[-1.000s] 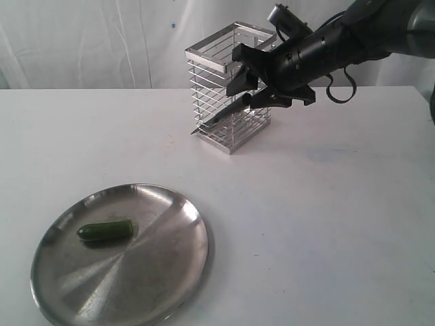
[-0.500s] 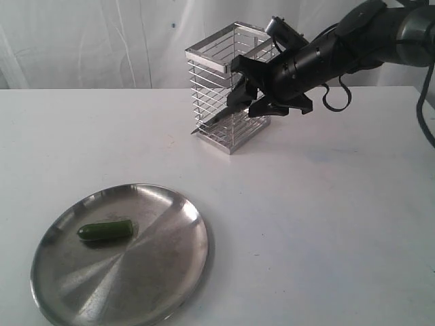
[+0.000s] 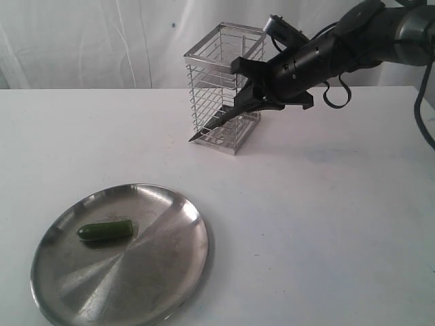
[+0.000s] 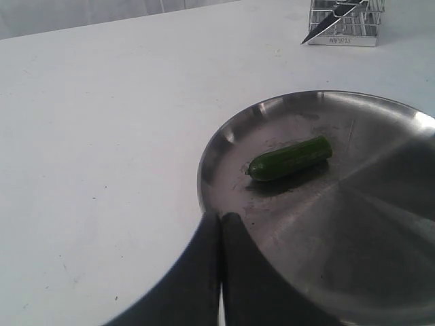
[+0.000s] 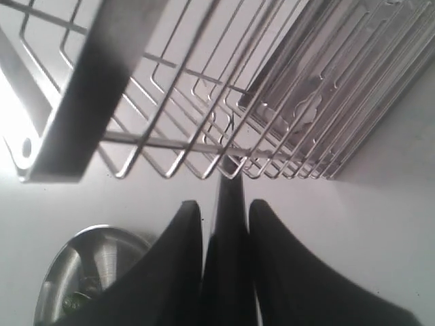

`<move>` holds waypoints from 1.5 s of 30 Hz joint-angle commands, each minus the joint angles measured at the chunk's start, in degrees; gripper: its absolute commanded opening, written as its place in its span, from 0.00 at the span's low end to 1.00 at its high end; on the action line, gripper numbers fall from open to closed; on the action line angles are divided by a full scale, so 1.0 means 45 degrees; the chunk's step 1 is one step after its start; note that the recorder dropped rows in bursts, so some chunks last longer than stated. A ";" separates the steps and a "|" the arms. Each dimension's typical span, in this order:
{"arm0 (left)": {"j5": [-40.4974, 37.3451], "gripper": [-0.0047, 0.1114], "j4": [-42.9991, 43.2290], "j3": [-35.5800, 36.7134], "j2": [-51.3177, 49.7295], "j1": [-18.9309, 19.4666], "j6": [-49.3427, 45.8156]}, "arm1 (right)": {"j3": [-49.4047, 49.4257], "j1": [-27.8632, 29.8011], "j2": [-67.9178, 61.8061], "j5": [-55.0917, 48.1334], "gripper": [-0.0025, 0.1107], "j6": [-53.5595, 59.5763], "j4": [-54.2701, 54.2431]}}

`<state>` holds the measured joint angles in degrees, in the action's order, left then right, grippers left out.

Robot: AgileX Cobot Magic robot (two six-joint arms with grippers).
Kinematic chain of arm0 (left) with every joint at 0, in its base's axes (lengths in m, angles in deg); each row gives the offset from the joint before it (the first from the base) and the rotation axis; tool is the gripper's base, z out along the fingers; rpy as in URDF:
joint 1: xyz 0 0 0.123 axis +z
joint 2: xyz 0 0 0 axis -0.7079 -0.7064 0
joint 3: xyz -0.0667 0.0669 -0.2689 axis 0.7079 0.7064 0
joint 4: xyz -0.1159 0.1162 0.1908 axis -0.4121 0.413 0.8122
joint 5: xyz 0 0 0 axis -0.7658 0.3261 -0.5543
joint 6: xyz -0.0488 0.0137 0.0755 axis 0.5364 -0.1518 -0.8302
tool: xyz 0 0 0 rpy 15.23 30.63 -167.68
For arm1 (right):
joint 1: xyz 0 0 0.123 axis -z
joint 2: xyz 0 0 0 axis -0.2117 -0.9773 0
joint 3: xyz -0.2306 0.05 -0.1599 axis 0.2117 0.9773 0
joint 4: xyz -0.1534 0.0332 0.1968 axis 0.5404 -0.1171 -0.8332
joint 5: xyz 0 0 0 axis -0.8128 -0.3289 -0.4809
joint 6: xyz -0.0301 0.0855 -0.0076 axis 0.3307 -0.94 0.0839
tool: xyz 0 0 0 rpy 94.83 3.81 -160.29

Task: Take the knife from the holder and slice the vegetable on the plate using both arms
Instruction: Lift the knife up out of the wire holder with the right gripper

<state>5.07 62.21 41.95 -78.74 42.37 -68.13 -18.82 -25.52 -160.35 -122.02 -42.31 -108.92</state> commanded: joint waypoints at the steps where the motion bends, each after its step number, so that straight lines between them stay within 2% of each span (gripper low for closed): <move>1: -0.0014 0.04 -0.0034 0.0070 0.0069 -0.0008 0.0085 | -0.0354 -0.0010 0.0286 -0.0487 0.21 0.0299 -0.0200; 8: -0.0014 0.04 -0.0034 0.0070 0.0069 -0.0008 0.0085 | -0.0735 0.0040 0.0620 -0.0977 0.20 0.0299 -0.0072; 14: -0.0014 0.04 -0.0034 0.0070 0.0069 -0.0008 0.0085 | -0.0735 0.0187 0.1290 -0.0950 0.02 0.0275 0.0139; 23: -0.0014 0.04 -0.0034 0.0070 0.0069 -0.0008 0.0085 | -0.0735 0.0587 0.2383 -0.1400 0.02 0.0275 0.0696; 28: -0.0014 0.04 -0.0034 0.0070 0.0069 -0.0008 0.0085 | -0.0690 0.0862 0.3118 -0.2163 0.02 0.0275 0.1817; 35: -0.0014 0.04 -0.0034 0.0070 0.0069 -0.0008 0.0085 | -0.0640 0.0930 0.4064 -0.3216 0.02 0.0275 0.1878; 40: -0.0014 0.04 -0.0034 0.0070 0.0069 -0.0008 0.0085 | 0.0605 0.0930 0.5102 -0.3202 0.02 0.0340 0.2298; 45: -0.0014 0.04 -0.0034 0.0070 0.0069 -0.0008 0.0085 | 0.2769 0.0930 0.7355 -0.2481 0.02 0.0950 0.2534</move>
<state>5.07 62.21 41.95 -78.74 42.37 -68.13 -10.70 -21.81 -133.27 -135.04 -40.47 -97.33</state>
